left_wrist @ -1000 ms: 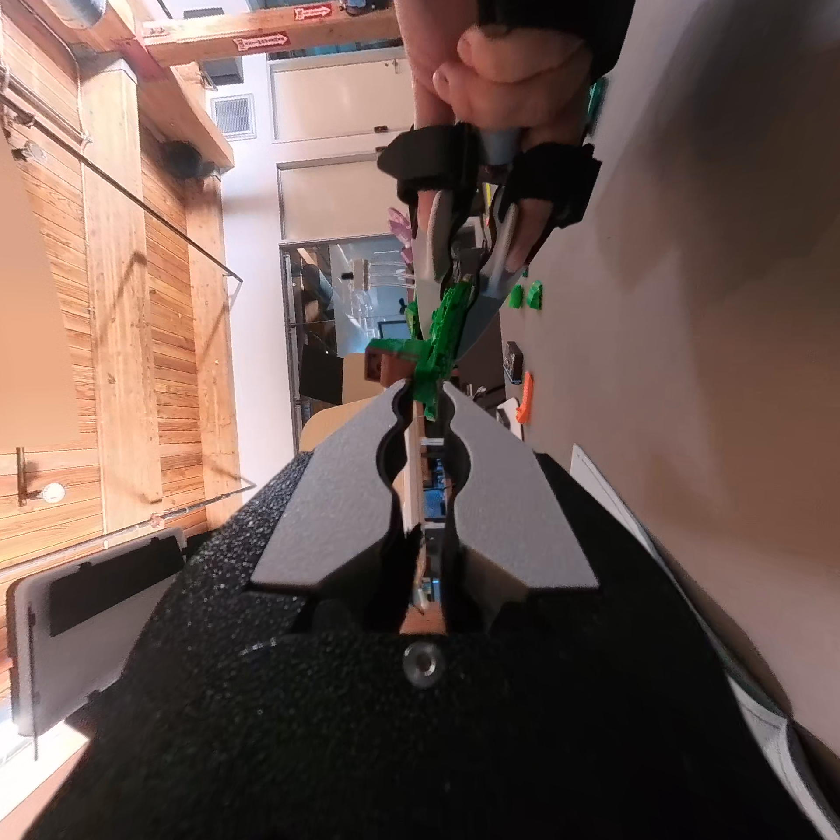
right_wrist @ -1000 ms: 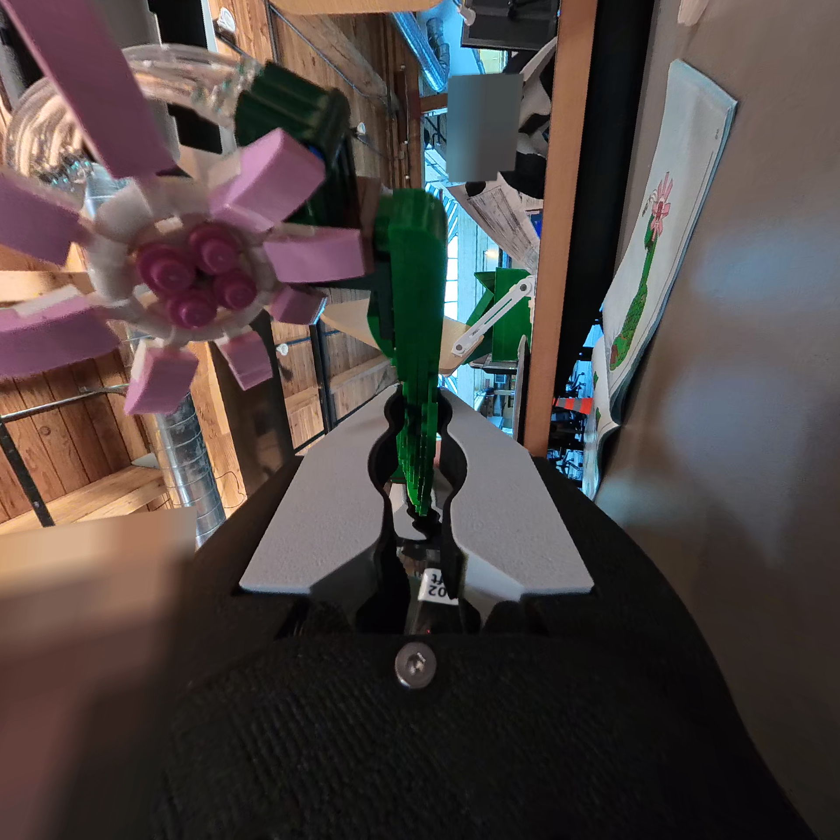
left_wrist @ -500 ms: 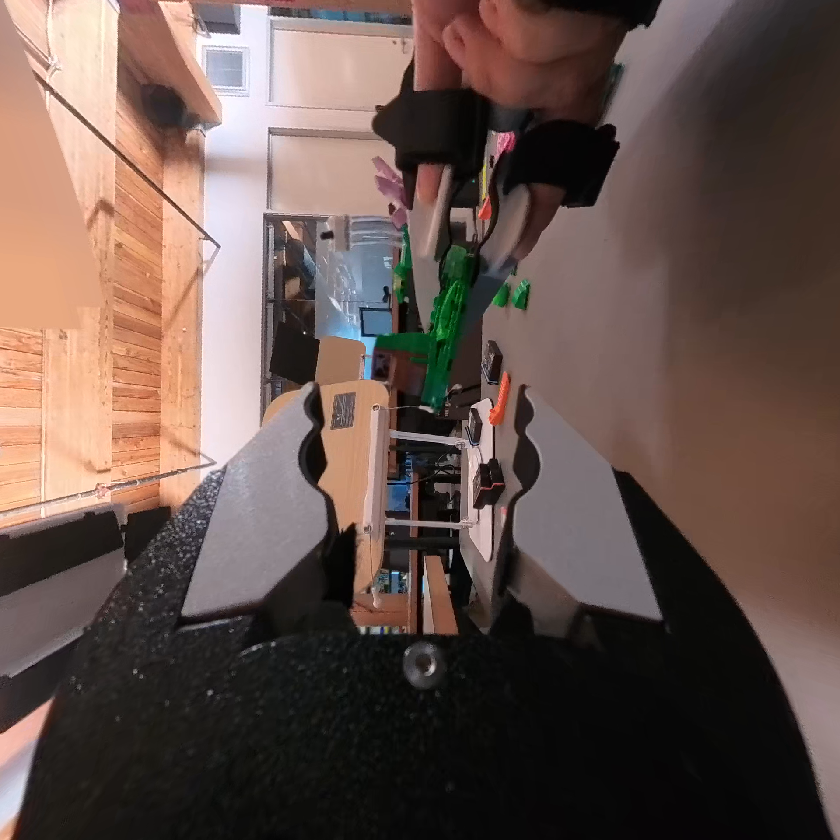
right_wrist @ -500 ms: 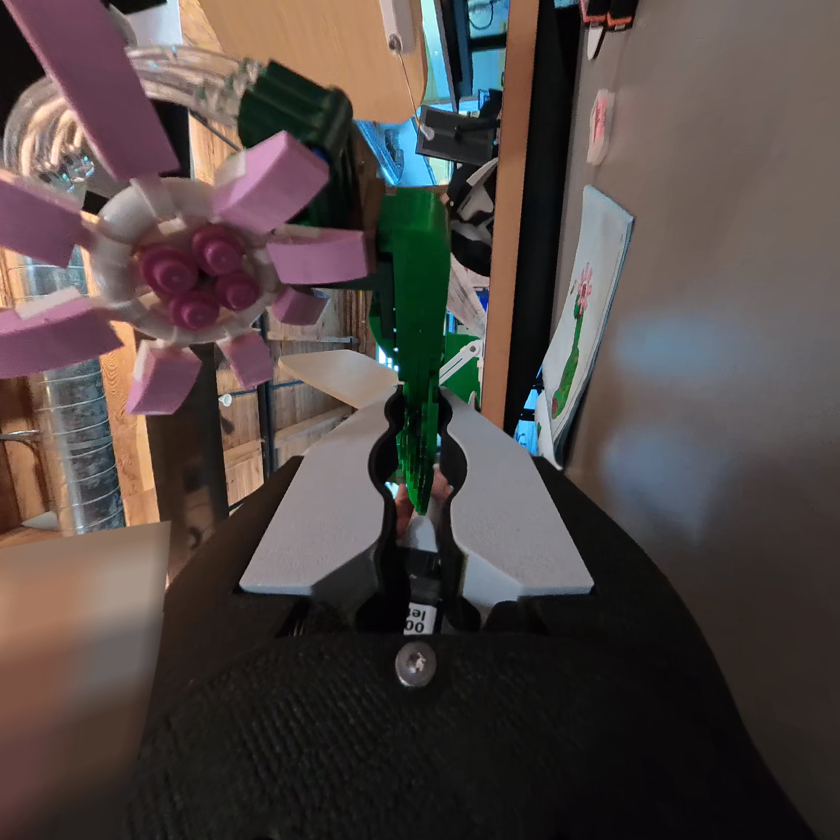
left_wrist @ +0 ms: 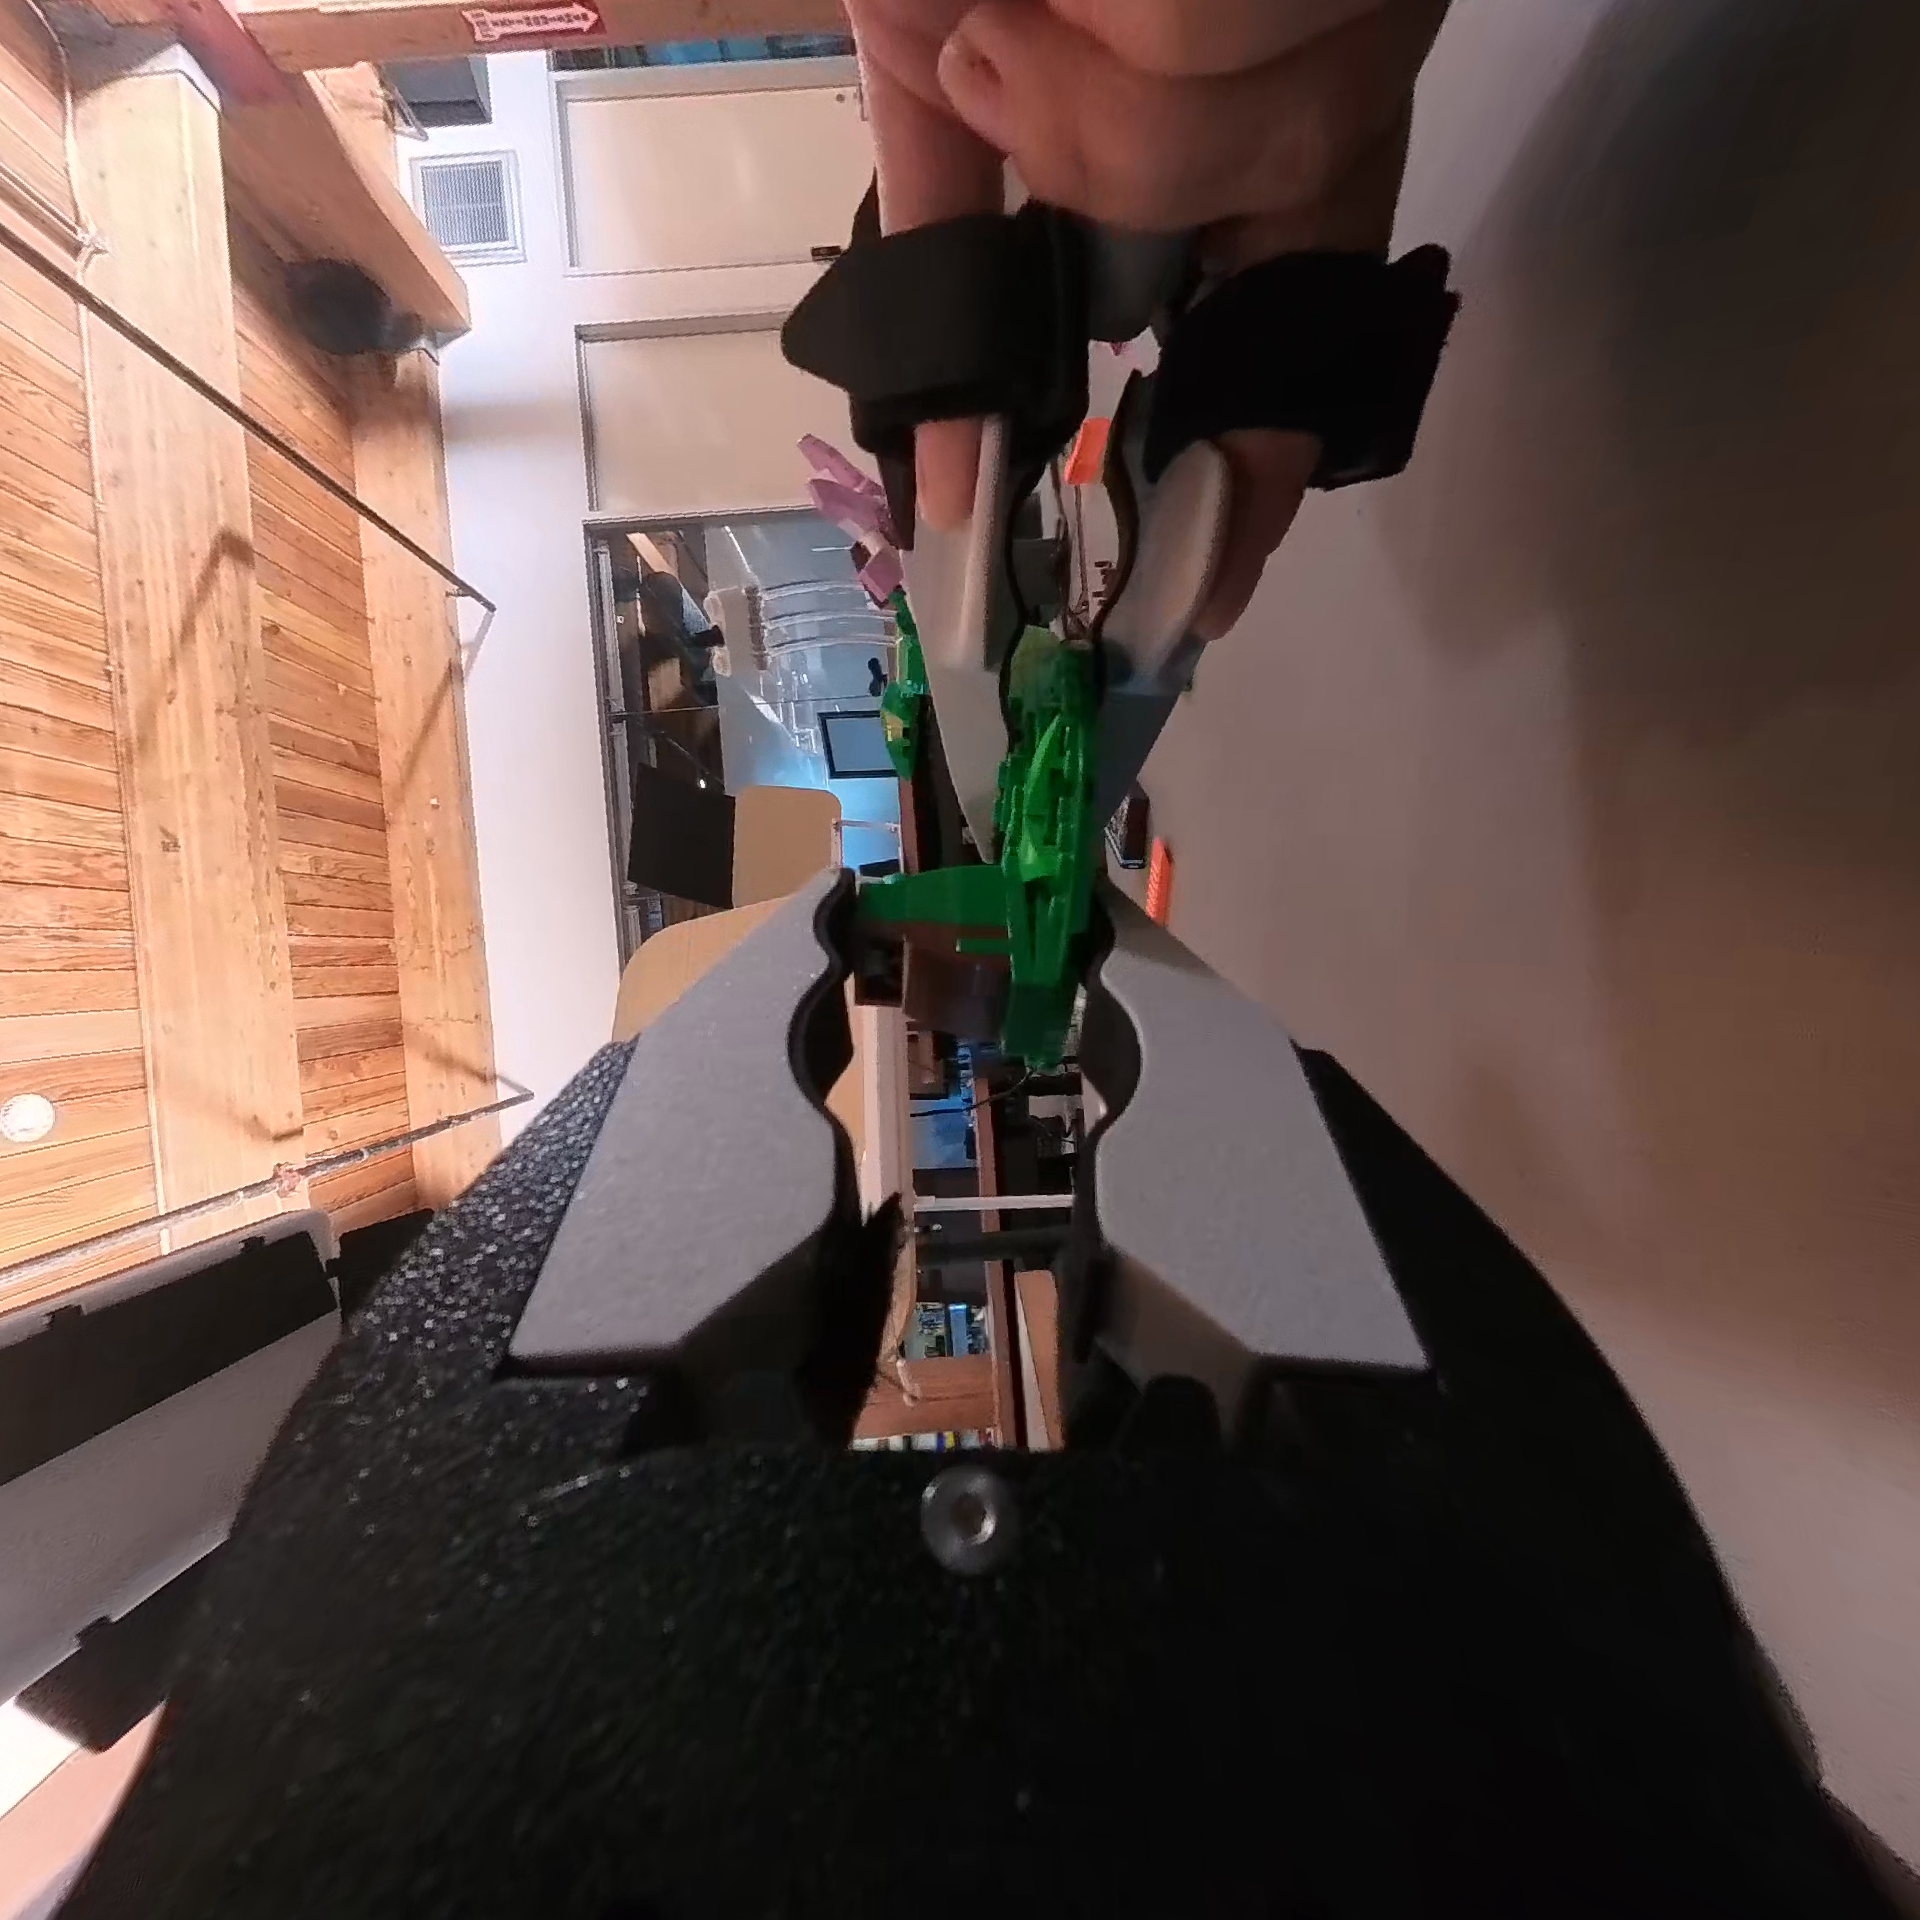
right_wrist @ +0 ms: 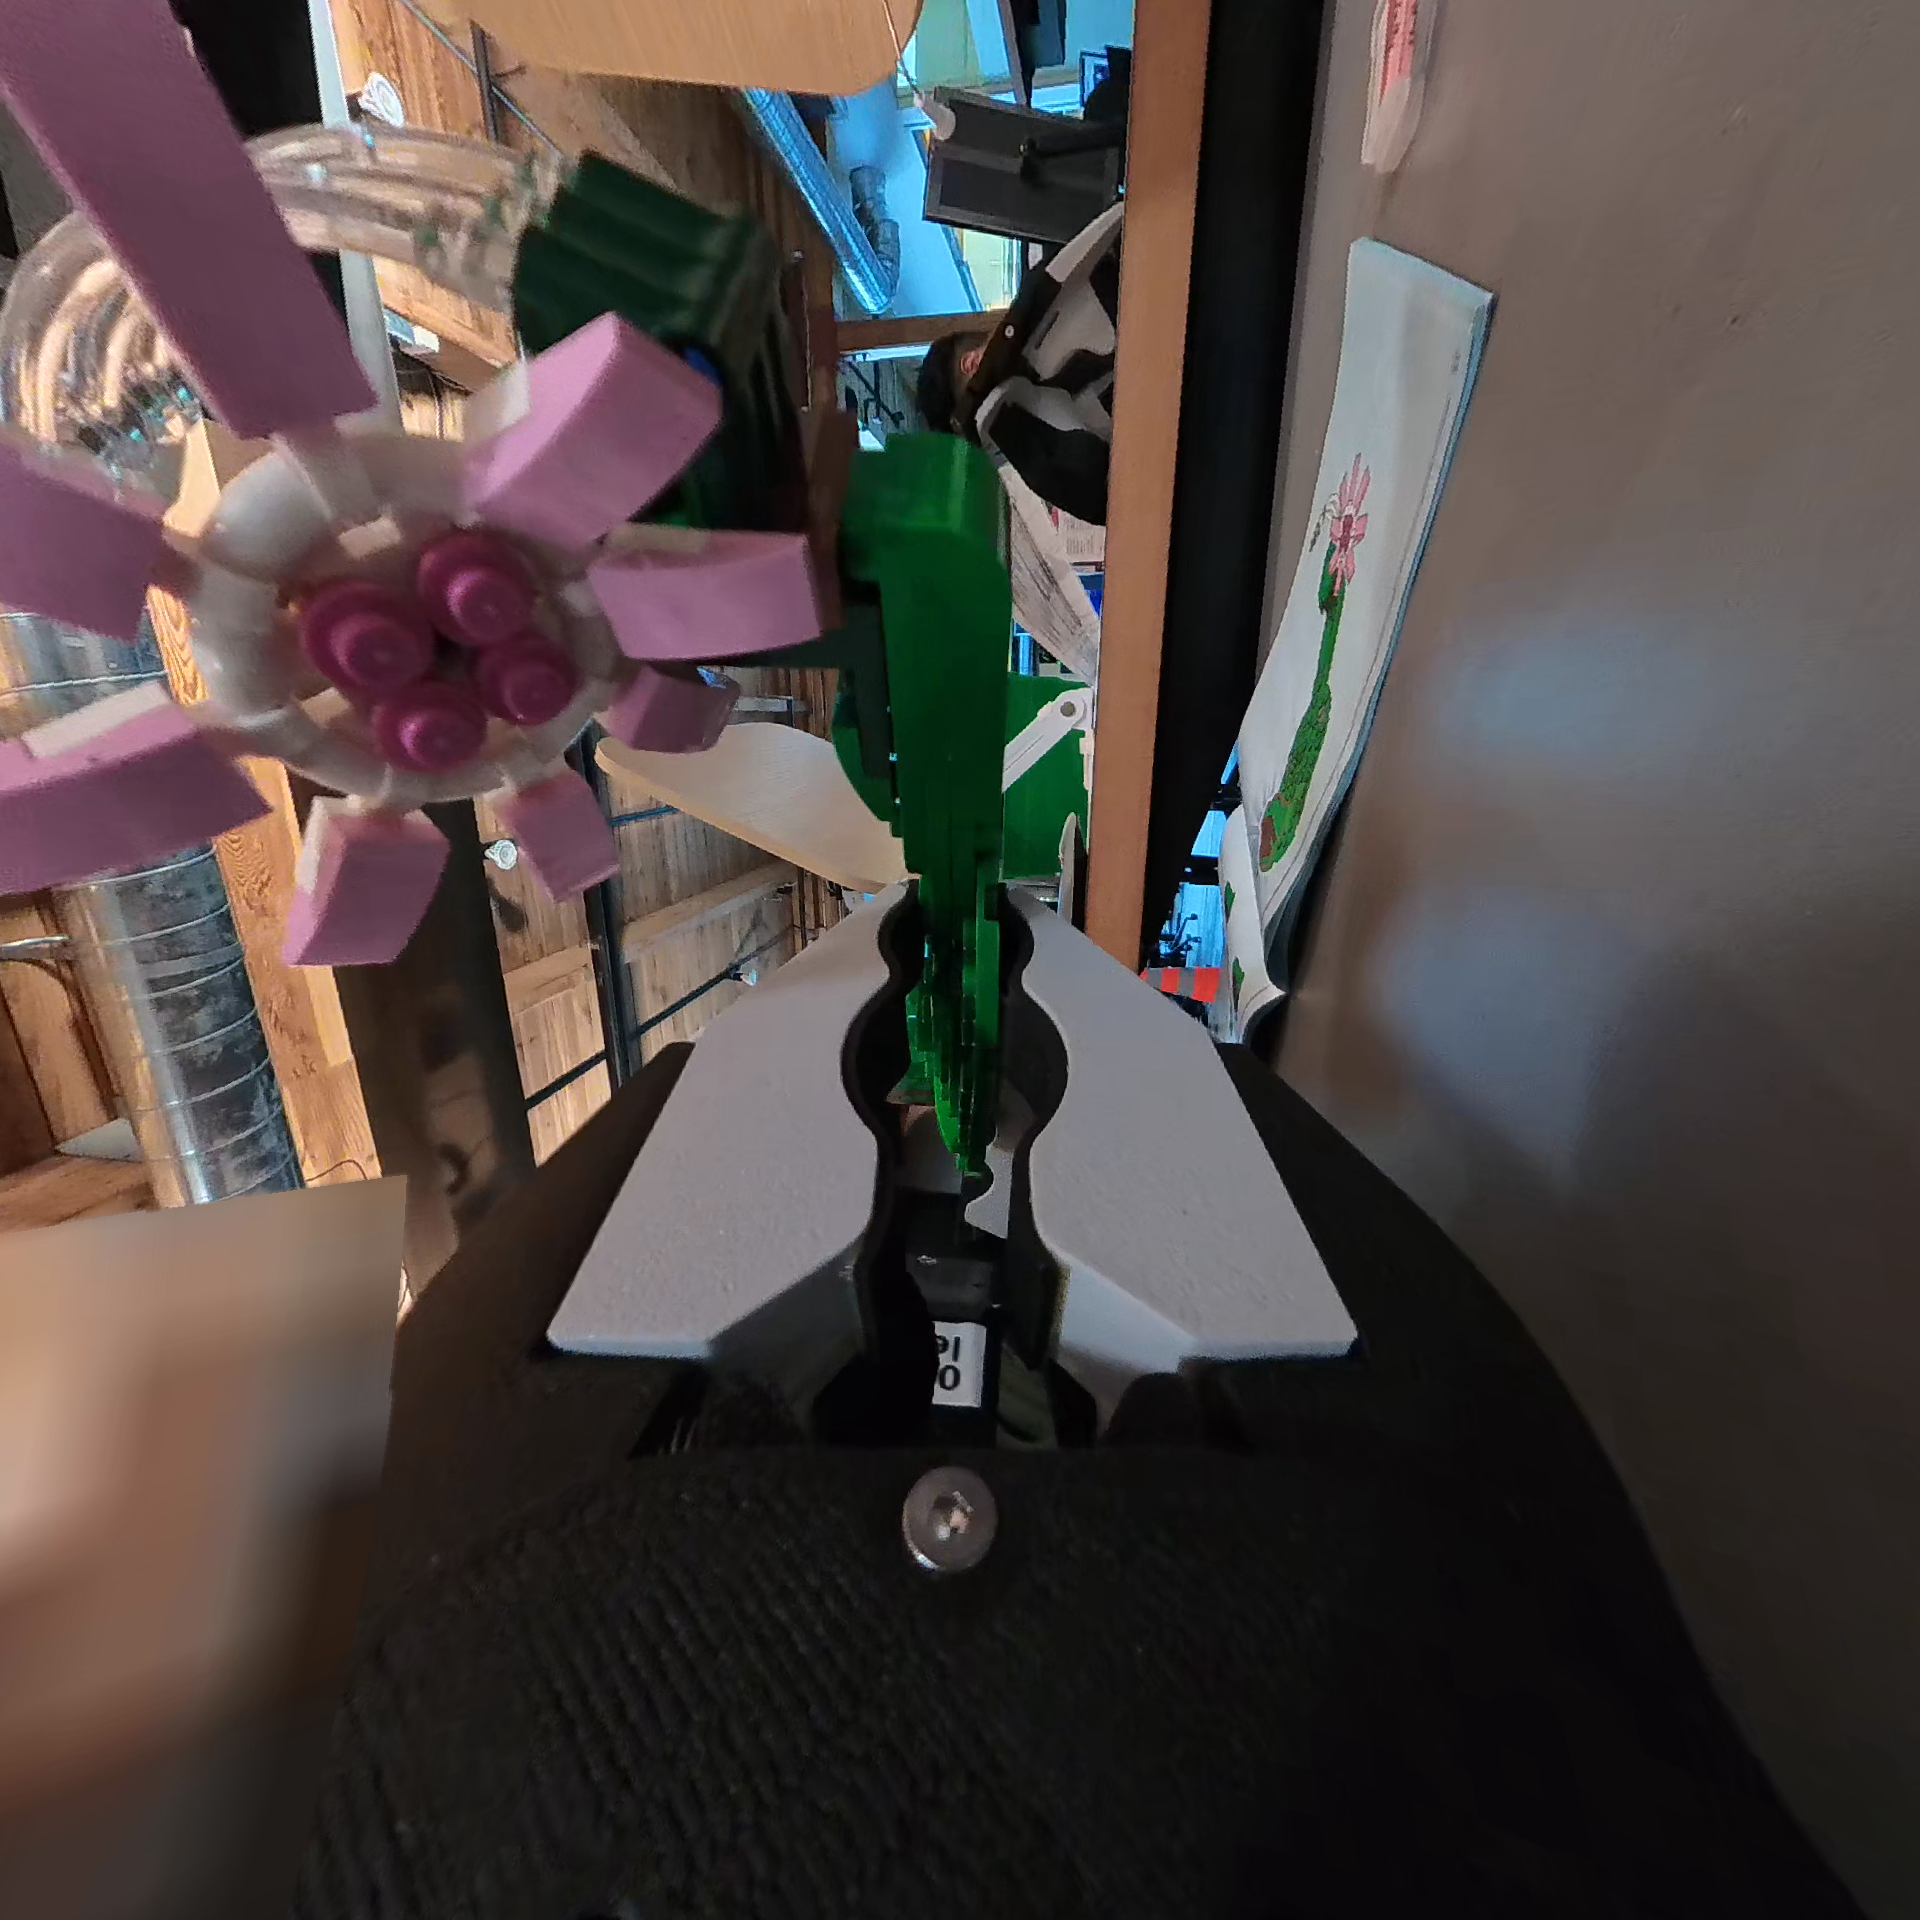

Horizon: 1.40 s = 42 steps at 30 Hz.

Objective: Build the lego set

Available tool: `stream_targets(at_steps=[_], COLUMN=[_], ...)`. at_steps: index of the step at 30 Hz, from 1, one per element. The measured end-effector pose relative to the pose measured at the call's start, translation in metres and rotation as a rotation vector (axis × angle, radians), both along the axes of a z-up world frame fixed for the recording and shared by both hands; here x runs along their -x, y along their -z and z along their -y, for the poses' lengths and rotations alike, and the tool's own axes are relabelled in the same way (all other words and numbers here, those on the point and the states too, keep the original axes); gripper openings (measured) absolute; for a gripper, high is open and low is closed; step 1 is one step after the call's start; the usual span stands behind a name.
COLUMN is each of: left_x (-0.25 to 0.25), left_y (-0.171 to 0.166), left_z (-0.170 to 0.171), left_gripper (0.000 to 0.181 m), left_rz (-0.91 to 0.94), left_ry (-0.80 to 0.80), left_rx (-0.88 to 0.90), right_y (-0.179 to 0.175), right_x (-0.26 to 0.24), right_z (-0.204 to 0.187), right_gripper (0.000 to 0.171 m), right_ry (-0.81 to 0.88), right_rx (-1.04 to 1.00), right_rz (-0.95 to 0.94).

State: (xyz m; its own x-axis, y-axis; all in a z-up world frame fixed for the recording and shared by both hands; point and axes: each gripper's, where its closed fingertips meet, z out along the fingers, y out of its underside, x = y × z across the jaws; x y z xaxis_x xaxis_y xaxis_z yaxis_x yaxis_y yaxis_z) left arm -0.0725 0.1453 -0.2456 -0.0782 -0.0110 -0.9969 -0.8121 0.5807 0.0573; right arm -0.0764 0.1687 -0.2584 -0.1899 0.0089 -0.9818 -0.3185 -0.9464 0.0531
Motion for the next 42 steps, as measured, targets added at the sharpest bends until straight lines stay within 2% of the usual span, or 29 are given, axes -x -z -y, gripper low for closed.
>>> stream_targets(at_steps=[32,39,41,42], left_x=[0.0,0.0,-0.003,-0.002], left_y=[0.004,0.011,0.009,0.008], left_z=[0.001,-0.004,-0.003,-0.004], left_gripper=[0.036,0.037,0.044,0.065], left_rz=[-0.04,0.003,0.042,0.098], left_ry=[-0.022,-0.032,-0.022,-0.035], left_rx=[-0.011,0.074,0.11,0.168], right_y=[0.003,0.01,0.006,0.002], right_x=[0.0,0.0,-0.003,-0.005], right_z=[0.002,-0.001,-0.003,-0.006], right_gripper=[0.01,0.01,0.01,0.01], right_ry=[-0.002,0.003,0.004,0.007], right_rx=[0.009,0.026,0.024,0.014], right_rz=[0.017,0.029,-0.004,-0.016])
